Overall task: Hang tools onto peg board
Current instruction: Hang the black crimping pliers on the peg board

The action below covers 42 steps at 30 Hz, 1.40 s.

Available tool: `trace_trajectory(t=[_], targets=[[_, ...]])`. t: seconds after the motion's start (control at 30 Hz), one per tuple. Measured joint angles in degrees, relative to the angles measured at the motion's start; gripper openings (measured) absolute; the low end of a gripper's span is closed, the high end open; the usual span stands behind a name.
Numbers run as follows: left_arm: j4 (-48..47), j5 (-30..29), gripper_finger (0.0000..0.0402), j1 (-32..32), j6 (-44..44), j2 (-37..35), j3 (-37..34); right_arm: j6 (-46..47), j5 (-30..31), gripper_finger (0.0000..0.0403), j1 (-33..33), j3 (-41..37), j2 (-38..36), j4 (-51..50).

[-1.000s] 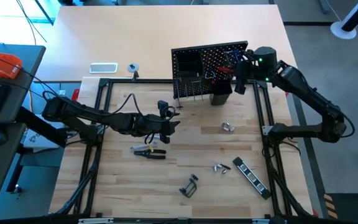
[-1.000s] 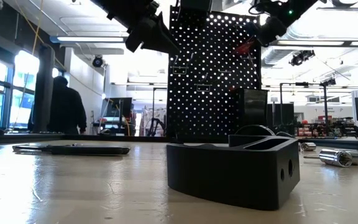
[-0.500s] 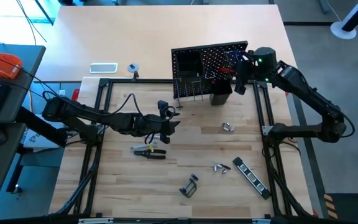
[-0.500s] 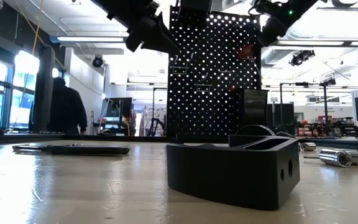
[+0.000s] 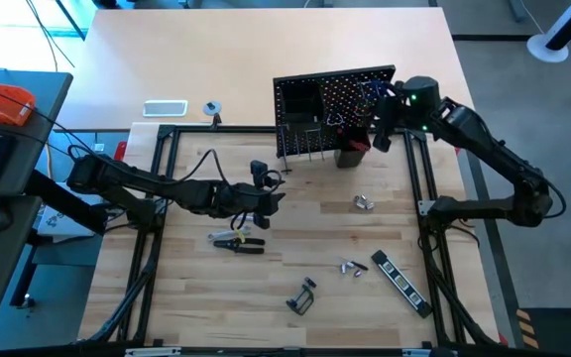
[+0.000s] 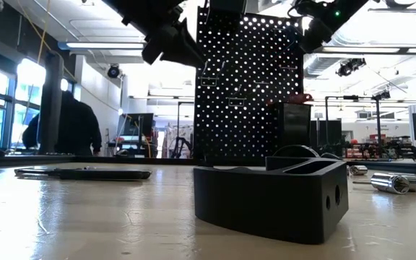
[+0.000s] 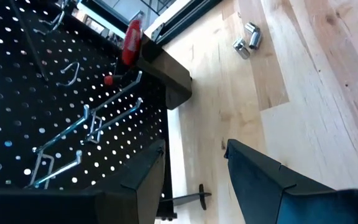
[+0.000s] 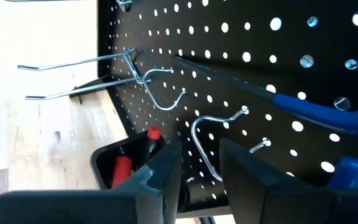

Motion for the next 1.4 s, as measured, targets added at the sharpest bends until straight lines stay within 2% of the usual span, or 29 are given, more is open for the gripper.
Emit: trace_trajectory(t=[0.37,0.6,0.87,1.17,1.27,1.4], targets=[[-0.8,-0.1,0.0166,0.0,-0.9,0.0,0.0,1.1,0.2,0.0103,0.7,0.0,-0.4,-2.2],[-2.3,-0.8,0.0166,0.0,-0.9,0.0,0.0,2.2,-0.3,0.0103,3.7,0.0,-3.3,-4.1],[-3.2,-0.2,0.0166,0.3,-1.5,0.0,0.0,8.4,-6.0,0.0103,8.6,0.0,-4.4,-12.9],[-8.4,7.6,0.0166,2.0,-7.5,0.0,-1.0,18.1,-6.2,0.0103,20.4,0.0,-4.1,-15.0],[-10.2,11.4,0.0166,2.1,-11.0,0.0,-4.0,22.0,-6.0,0.0103,26.1,-0.6,-4.0,-13.9],[-10.0,18.4,0.0166,2.0,-16.9,0.0,-9.7,26.5,-6.0,0.0103,33.7,-6.7,-3.9,-9.5]])
